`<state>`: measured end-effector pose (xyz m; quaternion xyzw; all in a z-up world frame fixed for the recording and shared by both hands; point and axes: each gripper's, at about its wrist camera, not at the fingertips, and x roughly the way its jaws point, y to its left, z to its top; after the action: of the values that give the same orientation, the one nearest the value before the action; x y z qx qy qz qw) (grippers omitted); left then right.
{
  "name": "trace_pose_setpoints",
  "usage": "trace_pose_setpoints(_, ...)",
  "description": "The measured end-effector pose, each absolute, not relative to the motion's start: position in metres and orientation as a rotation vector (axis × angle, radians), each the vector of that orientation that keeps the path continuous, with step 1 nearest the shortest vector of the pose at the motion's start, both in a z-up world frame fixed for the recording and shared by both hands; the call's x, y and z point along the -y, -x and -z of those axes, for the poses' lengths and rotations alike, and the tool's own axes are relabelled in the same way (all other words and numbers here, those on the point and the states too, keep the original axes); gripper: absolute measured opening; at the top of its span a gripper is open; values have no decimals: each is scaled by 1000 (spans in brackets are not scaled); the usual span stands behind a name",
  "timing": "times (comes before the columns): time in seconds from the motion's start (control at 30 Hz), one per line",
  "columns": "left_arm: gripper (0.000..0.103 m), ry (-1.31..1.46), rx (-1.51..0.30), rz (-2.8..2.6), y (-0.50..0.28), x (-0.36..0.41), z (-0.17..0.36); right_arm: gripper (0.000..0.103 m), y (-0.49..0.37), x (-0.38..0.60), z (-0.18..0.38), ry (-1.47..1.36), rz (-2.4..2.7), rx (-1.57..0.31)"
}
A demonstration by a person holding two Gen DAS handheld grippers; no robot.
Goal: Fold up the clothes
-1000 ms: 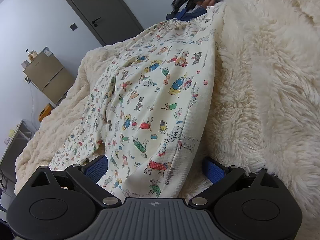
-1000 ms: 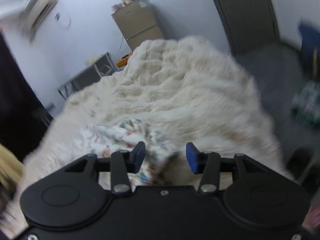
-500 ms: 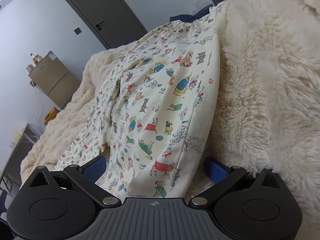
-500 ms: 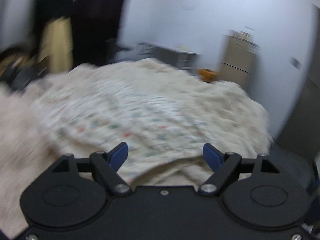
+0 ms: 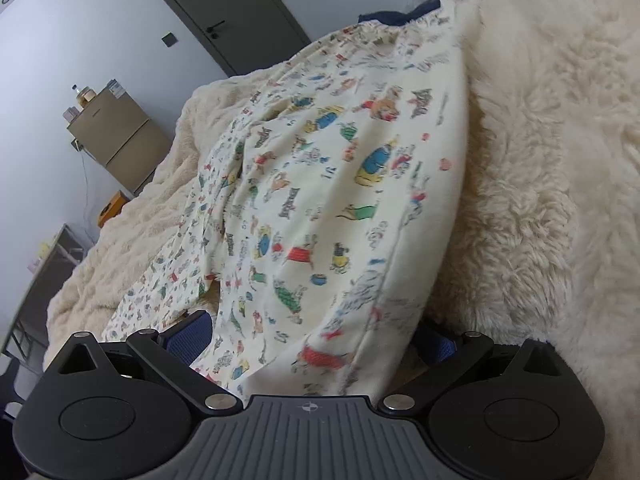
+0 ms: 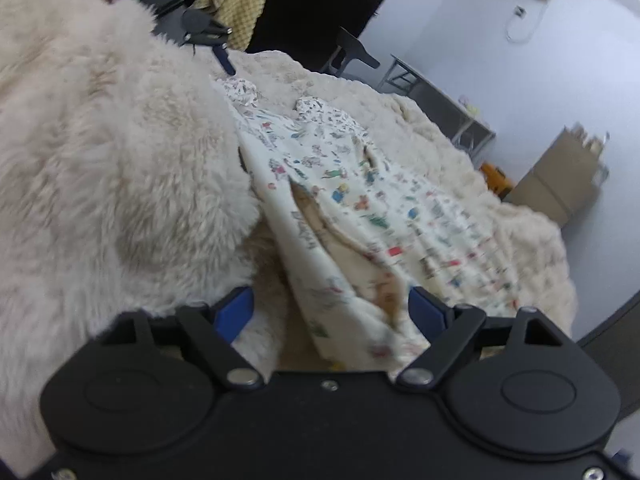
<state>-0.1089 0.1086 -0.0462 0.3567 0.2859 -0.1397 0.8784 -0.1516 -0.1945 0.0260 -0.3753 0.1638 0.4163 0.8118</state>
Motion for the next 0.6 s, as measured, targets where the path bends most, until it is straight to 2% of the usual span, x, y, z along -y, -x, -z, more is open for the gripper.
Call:
trace_pose_setpoints(0.23, 103, -738, -613, 268, 103, -109, 49, 84, 149, 179, -6, 835, -837, -341)
trace_pose_setpoints(0.47, 102, -808, -528, 296, 110, -110, 55, 61, 156, 197, -10, 1014, -780, -277)
trace_pose_setpoints(0.53, 96, -814, -500, 299, 114, -114, 55, 57, 158, 206, -10, 1056, -759, -260)
trace_pose_setpoints(0.6, 86, -812, -483, 305, 119, -121, 53, 48, 156, 217, -8, 1072, -717, -241)
